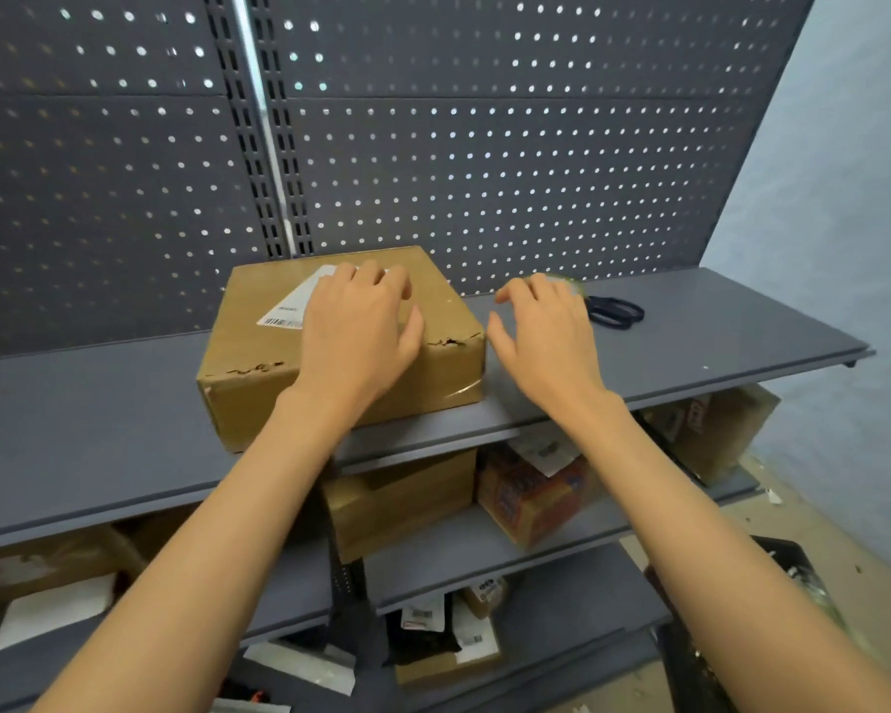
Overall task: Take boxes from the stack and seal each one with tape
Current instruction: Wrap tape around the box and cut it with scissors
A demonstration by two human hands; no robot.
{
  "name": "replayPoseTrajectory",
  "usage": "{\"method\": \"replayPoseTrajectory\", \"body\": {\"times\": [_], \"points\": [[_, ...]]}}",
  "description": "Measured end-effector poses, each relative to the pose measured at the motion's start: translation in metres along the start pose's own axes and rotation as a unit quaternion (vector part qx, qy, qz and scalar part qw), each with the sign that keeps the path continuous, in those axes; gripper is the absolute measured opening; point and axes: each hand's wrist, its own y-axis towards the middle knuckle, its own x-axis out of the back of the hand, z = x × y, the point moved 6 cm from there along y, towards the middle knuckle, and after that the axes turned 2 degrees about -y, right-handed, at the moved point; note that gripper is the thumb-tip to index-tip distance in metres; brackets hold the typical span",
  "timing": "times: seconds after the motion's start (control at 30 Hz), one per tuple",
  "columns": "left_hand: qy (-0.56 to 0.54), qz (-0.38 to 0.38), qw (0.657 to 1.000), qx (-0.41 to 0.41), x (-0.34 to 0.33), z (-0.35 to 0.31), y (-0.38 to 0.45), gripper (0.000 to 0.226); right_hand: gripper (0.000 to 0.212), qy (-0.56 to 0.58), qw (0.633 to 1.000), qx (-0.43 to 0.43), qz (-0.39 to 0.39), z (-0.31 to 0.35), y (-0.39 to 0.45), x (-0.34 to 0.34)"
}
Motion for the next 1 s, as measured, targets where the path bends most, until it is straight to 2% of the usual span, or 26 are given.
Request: {"method": "replayPoseTrajectory", "body": {"times": [0.13,0.27,0.5,0.83,1.0], "points": [[-0.001,-0.017,1.000,-0.005,-0.025,-0.040,0.016,0.027,0.020,-0.010,1.000,0.000,-0.016,-0.050,0.005,0.002],[0.015,-0.013,1.000,0.001,-0.057,-0.083,0.038,0.032,0.020,-0.025,1.000,0.008,0.013,-0.105,0.016,0.001],[0.050,0.022,0.998,0.043,-0.104,-0.133,0.064,0.020,0.028,-0.040,0.996,0.052,0.065,-0.180,0.032,-0.005],[0.082,0.091,0.990,0.067,-0.146,-0.155,0.075,0.026,0.032,0.012,0.986,0.039,0.160,-0.219,0.043,-0.036],[0.089,0.085,0.991,0.061,-0.169,-0.153,0.084,0.022,0.034,0.010,0.973,0.032,0.229,-0.227,0.051,-0.058]]}}
